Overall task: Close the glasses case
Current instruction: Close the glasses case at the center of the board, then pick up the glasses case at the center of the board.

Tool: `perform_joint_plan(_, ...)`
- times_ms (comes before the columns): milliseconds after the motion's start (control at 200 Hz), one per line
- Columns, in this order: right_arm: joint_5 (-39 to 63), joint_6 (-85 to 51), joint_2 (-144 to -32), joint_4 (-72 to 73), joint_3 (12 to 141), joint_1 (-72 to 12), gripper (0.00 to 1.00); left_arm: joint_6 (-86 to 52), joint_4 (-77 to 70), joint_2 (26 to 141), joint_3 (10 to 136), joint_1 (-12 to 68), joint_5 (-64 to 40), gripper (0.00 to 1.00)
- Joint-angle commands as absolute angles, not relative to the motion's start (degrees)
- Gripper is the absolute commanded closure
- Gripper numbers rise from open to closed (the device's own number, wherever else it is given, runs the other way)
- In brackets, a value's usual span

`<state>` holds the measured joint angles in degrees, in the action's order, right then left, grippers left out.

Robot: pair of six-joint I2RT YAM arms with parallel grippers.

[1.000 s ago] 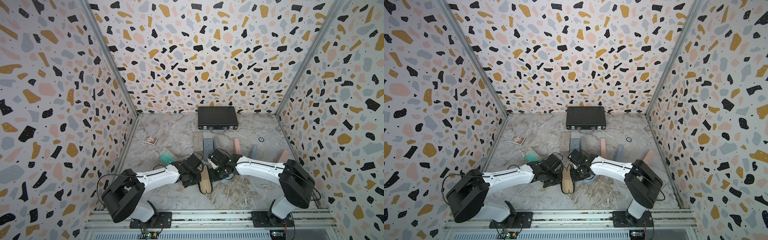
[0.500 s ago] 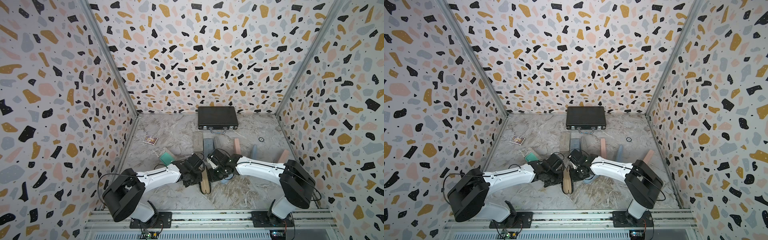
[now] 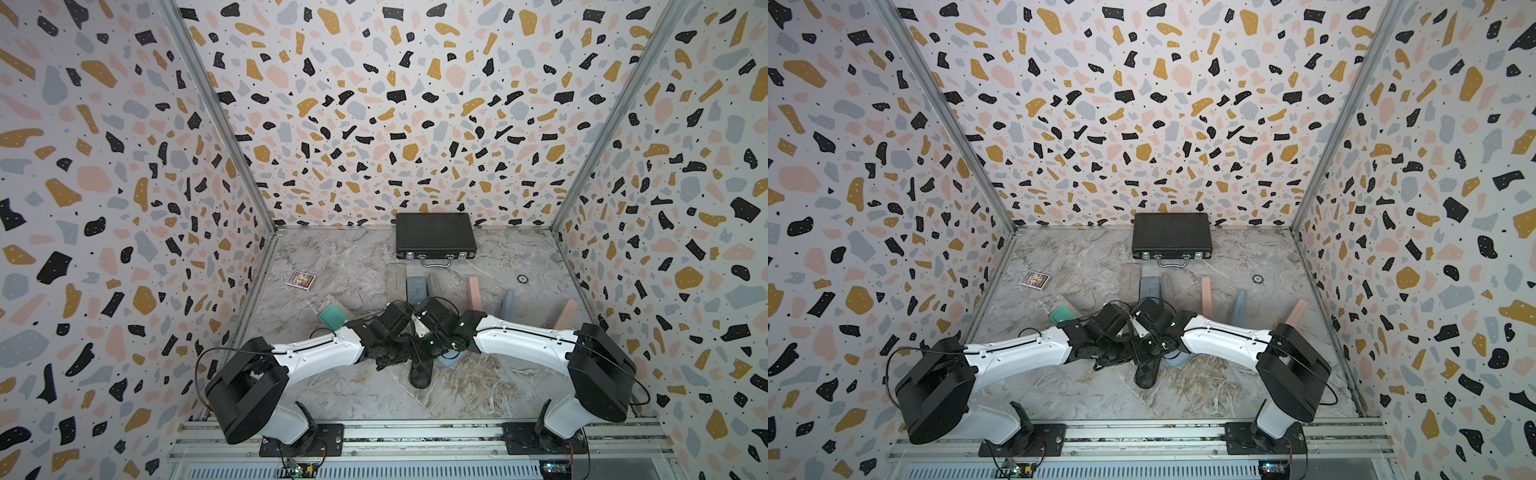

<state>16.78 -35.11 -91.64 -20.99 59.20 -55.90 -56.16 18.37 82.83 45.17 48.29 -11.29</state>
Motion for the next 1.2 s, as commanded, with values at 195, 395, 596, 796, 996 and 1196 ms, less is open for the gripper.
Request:
perform_joint_plan(195, 11.19, -36.04, -87.03, -22.80, 57.92, -56.07, 0.91, -54.60, 25.99, 72.01, 45.73, 48.53, -3.97, 1.00)
perform_joint_plan(395, 11.24, -34.84, -85.96, -21.82, 57.72, -56.09, 0.66, -56.08, 34.75, 60.91, 43.80, 47.23, 3.43, 0.72)
perform_joint_plan(596, 7.90, -27.98, -88.58, -23.64, 61.93, -57.40, 0.53, -56.45, 43.63, 45.62, 40.30, 40.52, 6.99, 0.35)
perform_joint_plan(796, 5.20, -20.67, -95.48, -23.34, 69.72, -61.20, 0.39, -55.60, 50.74, 34.56, 38.35, 32.27, 5.94, 0.06)
perform_joint_plan(996, 3.79, -16.51, -104.39, -24.45, 78.71, -62.36, 0.30, -55.36, 53.07, 31.40, 37.61, 28.54, 2.99, 0.01)
perform_joint_plan(1196, 3.17, -14.13, -110.97, -25.95, 86.53, -62.41, 0.26, -55.97, 56.05, 27.81, 37.24, 27.53, 3.94, 0.01)
